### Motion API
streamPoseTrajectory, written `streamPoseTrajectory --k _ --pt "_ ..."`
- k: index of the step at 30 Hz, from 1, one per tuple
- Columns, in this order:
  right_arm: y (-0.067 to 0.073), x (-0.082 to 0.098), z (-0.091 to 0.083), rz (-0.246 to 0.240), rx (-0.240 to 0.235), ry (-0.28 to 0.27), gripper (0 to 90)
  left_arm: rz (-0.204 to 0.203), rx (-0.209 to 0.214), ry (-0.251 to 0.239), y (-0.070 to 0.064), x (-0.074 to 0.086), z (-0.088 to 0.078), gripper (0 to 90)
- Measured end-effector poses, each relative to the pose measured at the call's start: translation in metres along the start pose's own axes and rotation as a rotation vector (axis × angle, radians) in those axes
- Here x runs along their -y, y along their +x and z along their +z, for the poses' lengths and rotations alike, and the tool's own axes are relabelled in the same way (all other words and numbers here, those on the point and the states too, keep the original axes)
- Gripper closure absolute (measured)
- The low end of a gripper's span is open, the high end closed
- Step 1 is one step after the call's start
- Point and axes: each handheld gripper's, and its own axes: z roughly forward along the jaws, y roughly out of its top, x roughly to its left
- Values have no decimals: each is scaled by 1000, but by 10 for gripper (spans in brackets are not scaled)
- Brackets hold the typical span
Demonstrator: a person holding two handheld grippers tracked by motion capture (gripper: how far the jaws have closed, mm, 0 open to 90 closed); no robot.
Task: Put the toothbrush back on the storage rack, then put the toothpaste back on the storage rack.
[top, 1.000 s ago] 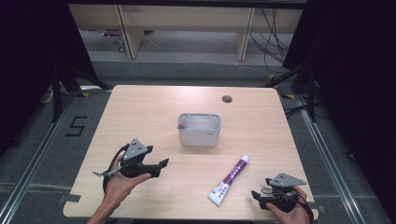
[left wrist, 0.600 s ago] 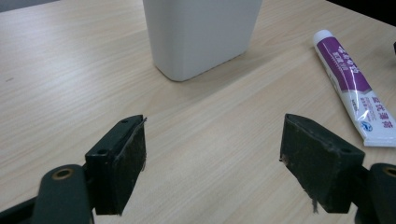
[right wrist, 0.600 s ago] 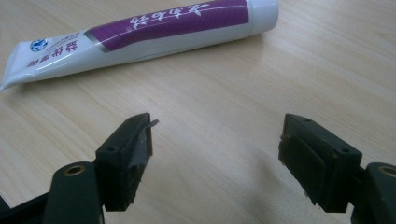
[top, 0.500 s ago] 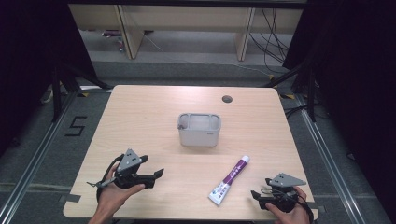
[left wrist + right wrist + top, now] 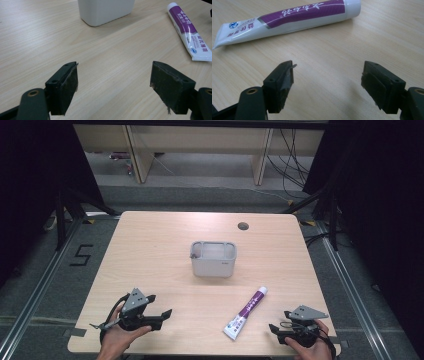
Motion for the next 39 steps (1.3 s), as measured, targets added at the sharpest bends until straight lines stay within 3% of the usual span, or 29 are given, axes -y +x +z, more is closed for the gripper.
streamPoseTrajectory --k 2,3,5,7,8,9,10,11,12,13,14,16,17,19,22,23,25,30,32,33,35,36,37,38,39 --pt "-1 0 0 -13 7 -1 262 5 8 3 -1 2 -1 218" --pt "-3 0 1 -46 17 -15 262 5 5 5 -2 3 -1 218" --pt "-3 0 1 -35 -7 -7 263 6 4 7 -4 7 -1 218" --pt "-3 0 0 -44 2 -10 263 7 8 16 -5 9 -2 217" --pt "0 1 0 -12 1 -12 263 10 12 17 -6 10 -1 217" --pt "0 1 0 -12 1 -13 262 13 11 22 -7 12 -2 217" --pt "-1 1 0 -23 5 -13 263 38 17 47 -6 13 -3 216" --pt "-2 0 0 -49 15 -14 263 13 11 27 -8 14 -1 216" --pt "-2 0 0 -42 31 -18 263 44 11 50 -7 15 -3 216" --pt "-1 0 -1 -36 28 -15 262 27 15 36 -9 17 -1 216" --pt "-1 0 0 -38 30 -23 262 45 19 48 -9 17 -2 216" --pt "-2 0 1 -57 33 -26 263 39 23 47 -10 19 -1 216" --pt "-2 0 1 -57 34 -25 262 60 24 65 -10 20 -2 216" --pt "-2 0 1 -56 34 -24 263 40 28 49 -12 23 -1 216" --pt "-2 0 0 -56 32 -19 263 60 27 89 -12 25 -3 213" --pt "-2 0 0 -55 33 -19 263 45 32 70 -13 26 -2 212" --pt "-2 0 0 -55 33 -19 263 67 34 91 -12 28 -5 212" --pt "-1 0 1 -57 36 -20 263 68 30 98 -13 32 -8 210" --pt "2 0 -1 -6 24 3 263 68 32 108 -14 35 -9 209" --pt "3 0 -1 -5 20 1 262 74 35 115 -14 36 -9 208" --pt "2 -1 0 -16 19 -6 263 48 33 96 -16 38 -7 205" --pt "2 -1 -1 -17 19 -4 262 69 33 123 -14 39 -8 203" --pt "0 -1 -1 -50 34 -13 262 72 40 123 -14 40 -8 200" --pt "1 -1 -1 -36 14 -18 262 69 39 134 -15 40 -8 198" --pt "0 -2 -1 -56 12 -29 262 68 31 137 -15 41 -7 196"
